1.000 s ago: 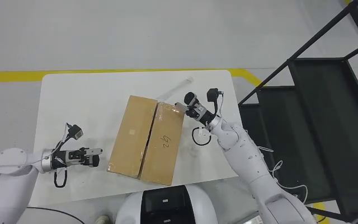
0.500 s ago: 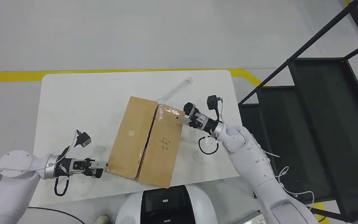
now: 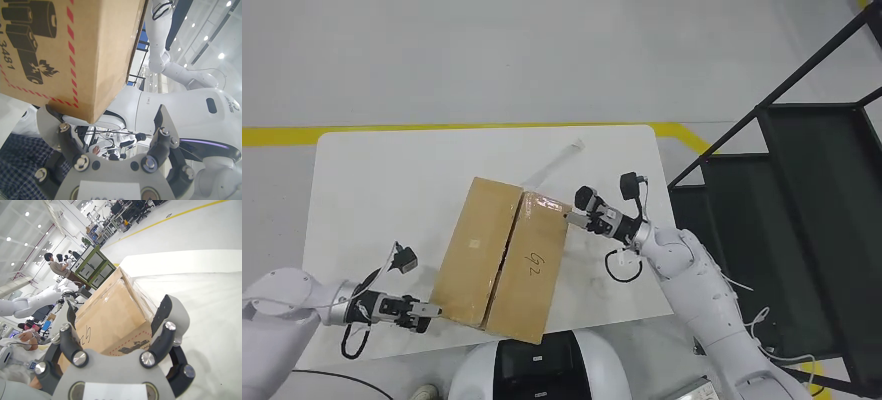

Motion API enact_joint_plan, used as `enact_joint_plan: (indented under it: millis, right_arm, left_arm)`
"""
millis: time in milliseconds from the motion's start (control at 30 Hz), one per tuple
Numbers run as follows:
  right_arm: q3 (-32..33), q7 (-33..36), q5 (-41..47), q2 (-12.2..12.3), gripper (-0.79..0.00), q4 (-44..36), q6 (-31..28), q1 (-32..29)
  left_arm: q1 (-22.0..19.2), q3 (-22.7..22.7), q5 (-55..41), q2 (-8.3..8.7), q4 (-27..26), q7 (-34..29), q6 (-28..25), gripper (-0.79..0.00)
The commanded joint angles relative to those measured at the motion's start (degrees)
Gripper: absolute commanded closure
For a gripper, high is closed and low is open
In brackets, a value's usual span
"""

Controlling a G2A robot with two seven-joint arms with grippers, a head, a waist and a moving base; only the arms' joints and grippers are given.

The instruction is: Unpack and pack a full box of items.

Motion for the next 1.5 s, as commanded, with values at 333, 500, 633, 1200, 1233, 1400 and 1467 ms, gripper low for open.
enact_joint_plan:
  millis: [333, 500, 633, 1200, 1233, 1400, 1467]
  right_arm:
    - [-0.6, -4.3, -1.0, 0.2, -0.785, -0.3, 1.0, -0.1]
    - [-0.6, -5.0, -1.2, 0.3, -0.785, -0.1, 1.1, 0.0]
    - [-0.6, -5.7, -1.1, 0.5, -0.785, -0.2, 1.1, -0.2]
    - [-0.7, -7.5, 0.0, 0.5, -0.785, -0.7, 1.7, -0.4]
    - [-0.7, -7.5, 0.0, 0.5, -0.785, -0.7, 1.7, -0.4]
    - [-0.7, -7.5, 0.0, 0.5, -0.785, -0.7, 1.7, -0.4]
    - [-0.7, -7.5, 0.0, 0.5, -0.785, -0.7, 1.7, -0.4]
  left_arm:
    - [-2.4, 7.4, -1.6, 3.47, -3.0, 0.0, 0.0, -0.785]
    - [-4.0, 10.2, -1.8, 4.53, -2.5, 0.0, 0.0, -0.785]
    - [-5.5, 12.6, -2.7, 5.16, -3.1, 0.0, 0.0, -0.785]
    - [-10.1, 17.2, -13.7, 5.78, -0.5, 0.0, 0.0, -0.785]
    - [-10.4, 17.2, -15.4, 5.62, 0.3, 0.0, 0.0, -0.785]
    - [-11.9, 17.4, -22.9, 4.74, 4.8, 0.0, 0.0, -0.785]
    - [-12.4, 17.3, -25.2, 4.41, 7.1, 0.0, 0.0, -0.785]
